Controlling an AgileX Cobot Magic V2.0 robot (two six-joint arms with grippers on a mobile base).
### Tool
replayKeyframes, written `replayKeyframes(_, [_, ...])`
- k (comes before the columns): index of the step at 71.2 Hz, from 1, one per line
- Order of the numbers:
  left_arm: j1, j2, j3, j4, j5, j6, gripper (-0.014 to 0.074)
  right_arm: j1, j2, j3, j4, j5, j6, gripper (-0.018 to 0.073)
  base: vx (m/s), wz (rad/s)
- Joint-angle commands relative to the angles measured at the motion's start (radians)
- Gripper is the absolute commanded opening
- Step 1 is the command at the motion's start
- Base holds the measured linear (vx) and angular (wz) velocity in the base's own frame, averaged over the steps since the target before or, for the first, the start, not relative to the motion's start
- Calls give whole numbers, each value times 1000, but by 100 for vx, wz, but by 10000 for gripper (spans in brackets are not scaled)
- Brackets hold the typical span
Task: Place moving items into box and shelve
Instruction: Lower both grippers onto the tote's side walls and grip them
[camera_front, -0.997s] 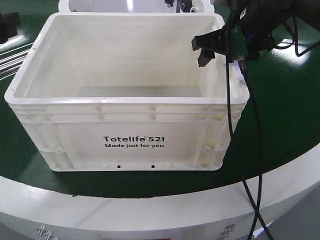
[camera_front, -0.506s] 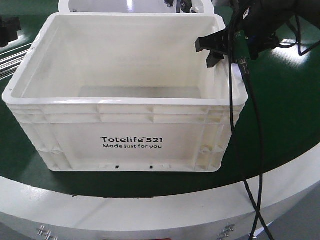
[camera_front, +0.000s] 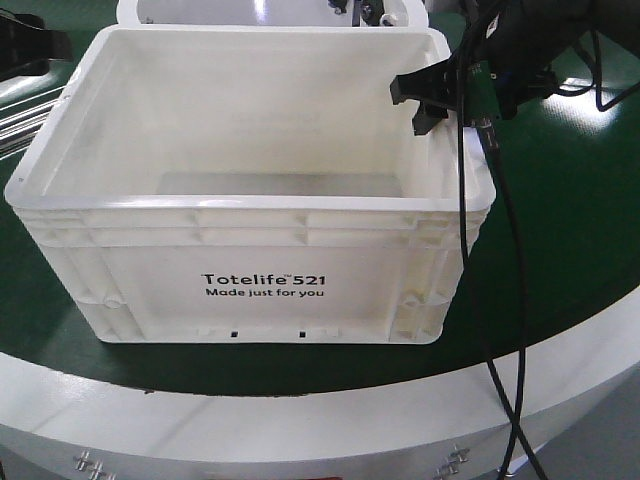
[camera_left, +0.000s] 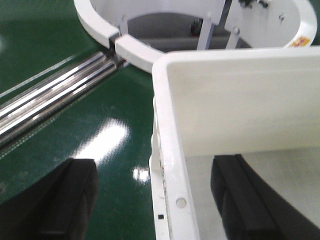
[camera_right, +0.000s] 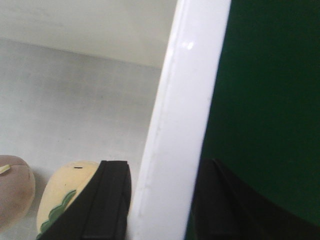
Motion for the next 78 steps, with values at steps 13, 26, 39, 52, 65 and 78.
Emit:
replayKeyframes(13, [1, 49, -64, -22, 65, -4, 573, 3, -48, -39, 24, -68, 7, -12, 0, 0])
replayKeyframes(26, [1, 89, -64, -42, 140, -2, 573, 3, -48, -39, 24, -68, 7, -12, 0, 0])
replayKeyframes(39, [0, 99, -64, -66, 173, -2, 553, 4, -48, -39, 24, -69, 3, -12, 0, 0])
replayKeyframes(52, [0, 99, -65, -64, 177, -2, 512, 4, -48, -39, 24, -69, 3, -12, 0, 0])
replayKeyframes(65, [0, 104, -65, -63, 170, -1, 496, 4, -48, -39, 24, -69, 3, -12, 0, 0])
replayKeyframes(78, [0, 108, -65, -63, 167, 22, 496, 4, -48, -39, 24, -69, 3, -12, 0, 0])
